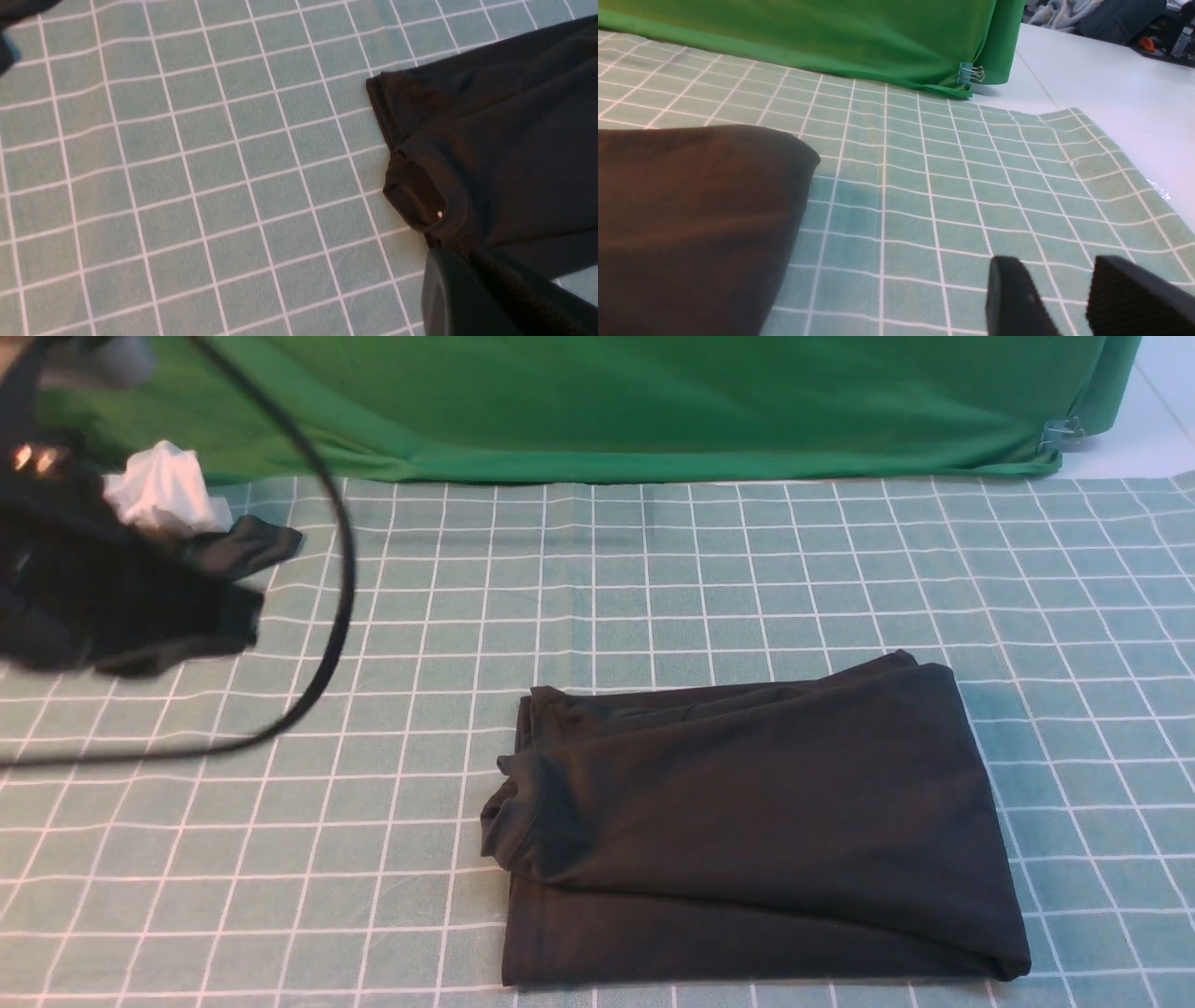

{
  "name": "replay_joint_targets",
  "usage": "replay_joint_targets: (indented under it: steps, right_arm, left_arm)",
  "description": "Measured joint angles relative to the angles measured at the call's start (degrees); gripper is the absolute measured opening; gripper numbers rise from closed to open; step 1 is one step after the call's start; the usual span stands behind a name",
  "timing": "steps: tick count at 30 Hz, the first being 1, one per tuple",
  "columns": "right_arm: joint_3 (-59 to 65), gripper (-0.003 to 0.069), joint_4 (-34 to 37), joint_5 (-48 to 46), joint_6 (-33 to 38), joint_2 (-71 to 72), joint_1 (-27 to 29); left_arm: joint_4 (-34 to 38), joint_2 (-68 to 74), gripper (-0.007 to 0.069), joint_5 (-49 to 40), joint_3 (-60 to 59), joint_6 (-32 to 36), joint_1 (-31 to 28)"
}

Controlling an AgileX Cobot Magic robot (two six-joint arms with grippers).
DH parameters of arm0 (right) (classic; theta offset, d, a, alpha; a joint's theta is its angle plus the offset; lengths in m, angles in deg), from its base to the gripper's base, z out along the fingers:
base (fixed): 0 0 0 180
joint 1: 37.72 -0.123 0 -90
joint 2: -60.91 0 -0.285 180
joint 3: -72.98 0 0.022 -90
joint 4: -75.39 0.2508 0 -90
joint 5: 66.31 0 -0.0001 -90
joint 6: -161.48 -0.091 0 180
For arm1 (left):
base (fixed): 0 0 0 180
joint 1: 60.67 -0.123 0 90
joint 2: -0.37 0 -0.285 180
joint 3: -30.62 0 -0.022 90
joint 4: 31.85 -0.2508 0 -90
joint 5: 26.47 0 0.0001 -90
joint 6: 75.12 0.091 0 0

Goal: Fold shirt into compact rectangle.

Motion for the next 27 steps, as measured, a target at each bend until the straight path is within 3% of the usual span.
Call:
replay_joint_targets:
  steps: [10,15,21,27]
  right_arm:
    - [0.0,0.0244,0.96,-0.41,-0.02,0.0,0.0]
    - [0.0,0.0244,1.24,-0.41,-0.02,0.0,0.0]
    - [0.0,0.0244,1.29,-0.41,-0.02,0.0,0.0]
    - [0.0,0.0244,1.29,-0.41,-0.02,0.0,0.0]
  left_arm:
    - [6.11,-28.59,0.0011,12.67,-24.14,-1.3,0.0]
    - [11.2,-43.35,0.0011,25.69,-35.81,-1.72,0.0]
    - [11.26,-49.4,0.0011,45.61,-45.24,-1.99,0.0]
    - [6.95,-49.47,0.0011,50.16,-49.87,-2.05,0.0]
